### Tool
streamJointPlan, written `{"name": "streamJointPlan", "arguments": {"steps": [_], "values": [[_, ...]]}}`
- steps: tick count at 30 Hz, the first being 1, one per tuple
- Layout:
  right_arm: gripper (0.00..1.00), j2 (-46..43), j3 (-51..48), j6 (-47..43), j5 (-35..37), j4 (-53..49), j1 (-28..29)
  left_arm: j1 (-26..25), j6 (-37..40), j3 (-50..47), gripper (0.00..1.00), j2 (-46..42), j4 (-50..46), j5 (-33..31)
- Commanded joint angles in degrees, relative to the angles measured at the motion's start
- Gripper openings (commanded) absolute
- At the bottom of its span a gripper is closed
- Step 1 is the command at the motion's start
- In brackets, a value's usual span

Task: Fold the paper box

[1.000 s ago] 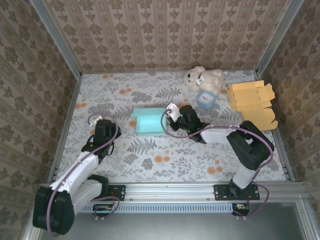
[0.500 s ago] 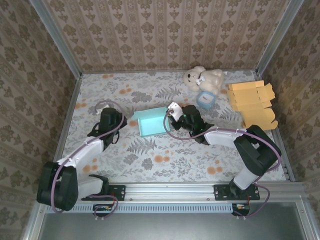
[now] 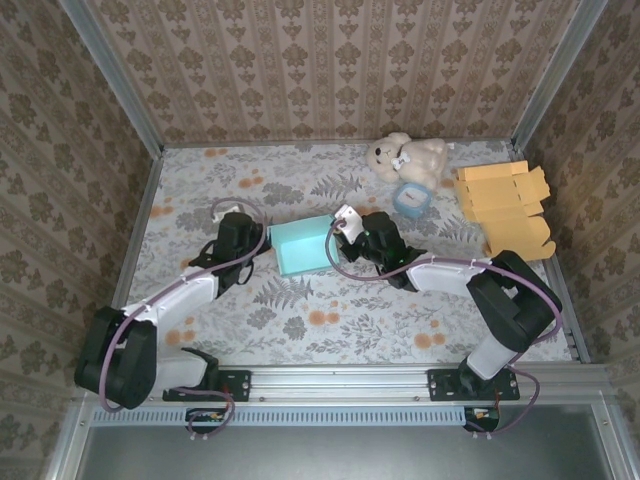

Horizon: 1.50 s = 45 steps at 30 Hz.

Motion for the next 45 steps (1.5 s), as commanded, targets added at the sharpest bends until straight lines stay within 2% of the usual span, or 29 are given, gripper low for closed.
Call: {"name": "streamJointPlan", "arguments": {"steps": [1,16,23,33,45], "values": [[0.00,-0.18,-0.01,2.80,1.55,2.63,1.30,-2.06,0.07,1.43,0.28,0.98,2.36,-0.25],[0.00,2.98,-2.69,9.05,9.65,6.37,7.01,-8.33,-0.06,-1.77,0.26,0.82,3.90,-4.54],[0.00,3.13,-5.89,12.00,14.49,8.14,8.71,-12.15,-0.29,-4.08,0.25,-0.92,3.64,-8.57],[0.00,2.15,-9.46,13.67,16.89,9.27,12.20,-18.21,-1.42,-7.27,0.24,-3.21,2.50,-13.34],[0.00,1.91,-14.26,15.40,20.57,9.94,14.36,-22.34,-3.54,-13.06,0.24,-8.61,0.51,-17.44]]}}
